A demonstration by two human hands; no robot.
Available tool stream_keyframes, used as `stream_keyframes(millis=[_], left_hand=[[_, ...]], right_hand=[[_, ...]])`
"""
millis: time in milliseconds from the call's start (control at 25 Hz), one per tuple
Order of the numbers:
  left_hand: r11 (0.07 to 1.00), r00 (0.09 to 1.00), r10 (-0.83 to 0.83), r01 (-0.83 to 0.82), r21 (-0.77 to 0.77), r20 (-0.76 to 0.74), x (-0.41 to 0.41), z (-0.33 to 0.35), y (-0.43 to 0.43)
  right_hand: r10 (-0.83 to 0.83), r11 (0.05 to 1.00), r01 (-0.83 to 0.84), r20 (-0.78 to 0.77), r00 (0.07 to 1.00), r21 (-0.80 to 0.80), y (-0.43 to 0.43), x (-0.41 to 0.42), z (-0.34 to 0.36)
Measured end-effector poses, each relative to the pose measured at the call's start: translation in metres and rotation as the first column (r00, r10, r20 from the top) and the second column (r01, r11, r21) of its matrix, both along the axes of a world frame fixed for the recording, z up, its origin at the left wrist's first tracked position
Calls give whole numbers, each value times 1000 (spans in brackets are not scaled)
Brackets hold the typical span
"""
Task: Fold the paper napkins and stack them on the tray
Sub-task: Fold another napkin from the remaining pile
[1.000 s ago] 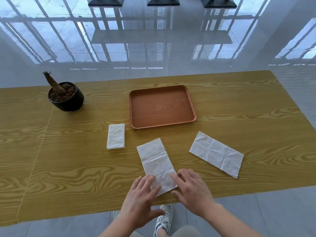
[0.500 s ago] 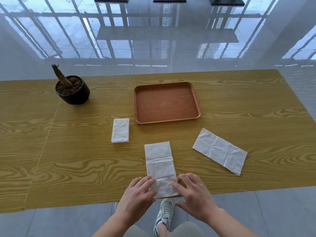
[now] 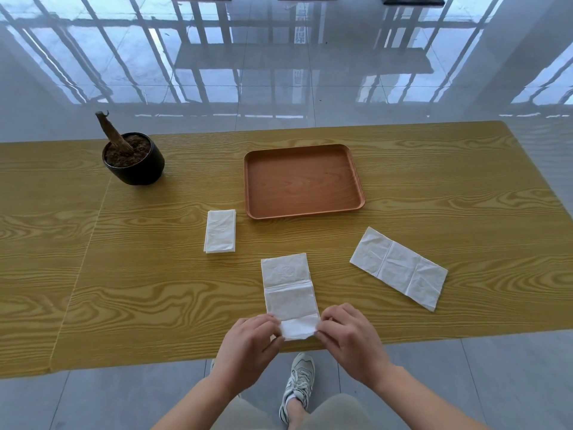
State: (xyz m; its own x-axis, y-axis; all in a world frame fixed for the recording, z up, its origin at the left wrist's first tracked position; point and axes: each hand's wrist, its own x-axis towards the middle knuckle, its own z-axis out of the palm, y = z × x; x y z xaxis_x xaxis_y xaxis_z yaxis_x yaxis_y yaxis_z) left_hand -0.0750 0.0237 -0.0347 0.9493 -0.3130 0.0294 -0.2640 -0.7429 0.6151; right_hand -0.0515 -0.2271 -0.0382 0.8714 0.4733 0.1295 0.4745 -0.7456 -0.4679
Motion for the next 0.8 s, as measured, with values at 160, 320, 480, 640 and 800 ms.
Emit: stream_keyframes(millis=[160,320,480,640,800], left_hand=[[999,998,19,-21,-27,-65,1,2,4],[984,982,152,-162,-79,-115,0,-1,6],[916,912,345,-379,-130,-223,4,-2,0],[882,886,373,-431,-191,-276,13,0,-2],[852,851,409,-485,-196,-329,15,-4,-3]], right_hand=[[-25,998,31,-107,994,58,6,6,5],[-29,990,56,-204,979,126,14,8,9],[-73,964,158,-355,932,214,21,14,13],[-112,946,260,-558,822,193,24,21,15],[-193,941,311,-540,819,135,30,29,12]])
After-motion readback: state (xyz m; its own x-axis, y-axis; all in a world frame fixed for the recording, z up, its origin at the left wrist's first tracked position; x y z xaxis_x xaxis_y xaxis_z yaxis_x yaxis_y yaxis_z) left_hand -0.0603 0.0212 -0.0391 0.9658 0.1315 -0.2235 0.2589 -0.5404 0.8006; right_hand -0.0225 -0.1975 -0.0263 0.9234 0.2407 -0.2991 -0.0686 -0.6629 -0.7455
